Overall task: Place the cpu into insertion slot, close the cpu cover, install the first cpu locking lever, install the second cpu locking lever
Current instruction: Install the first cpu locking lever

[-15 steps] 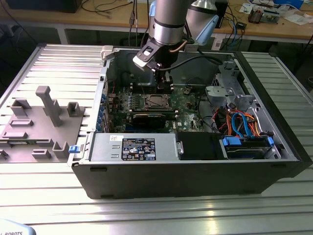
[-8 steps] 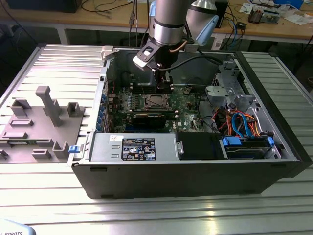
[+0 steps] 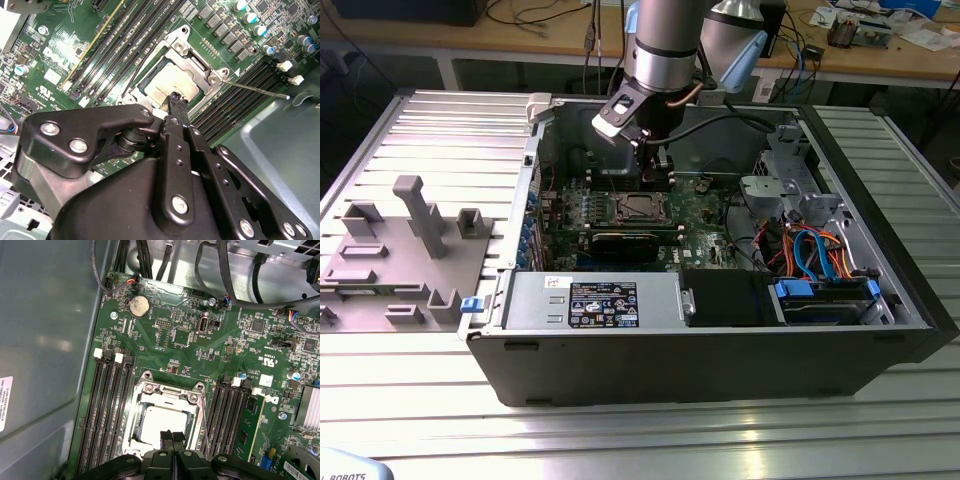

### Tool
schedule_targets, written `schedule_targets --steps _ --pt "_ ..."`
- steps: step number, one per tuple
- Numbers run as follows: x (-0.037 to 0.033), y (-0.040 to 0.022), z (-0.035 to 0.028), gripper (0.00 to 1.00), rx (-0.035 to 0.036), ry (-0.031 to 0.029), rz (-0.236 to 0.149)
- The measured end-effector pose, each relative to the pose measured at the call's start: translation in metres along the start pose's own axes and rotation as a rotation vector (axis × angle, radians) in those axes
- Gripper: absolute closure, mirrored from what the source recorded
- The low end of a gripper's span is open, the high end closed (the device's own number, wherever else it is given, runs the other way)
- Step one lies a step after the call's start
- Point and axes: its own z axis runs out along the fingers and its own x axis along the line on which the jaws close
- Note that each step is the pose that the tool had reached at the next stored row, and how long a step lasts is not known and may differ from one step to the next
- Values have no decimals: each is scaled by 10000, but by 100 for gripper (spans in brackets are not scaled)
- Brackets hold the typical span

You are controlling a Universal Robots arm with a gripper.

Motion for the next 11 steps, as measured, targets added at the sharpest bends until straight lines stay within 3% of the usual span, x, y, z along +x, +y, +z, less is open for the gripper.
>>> schedule_targets --steps 11 --pt "0 0 2 89 0 -3 -59"
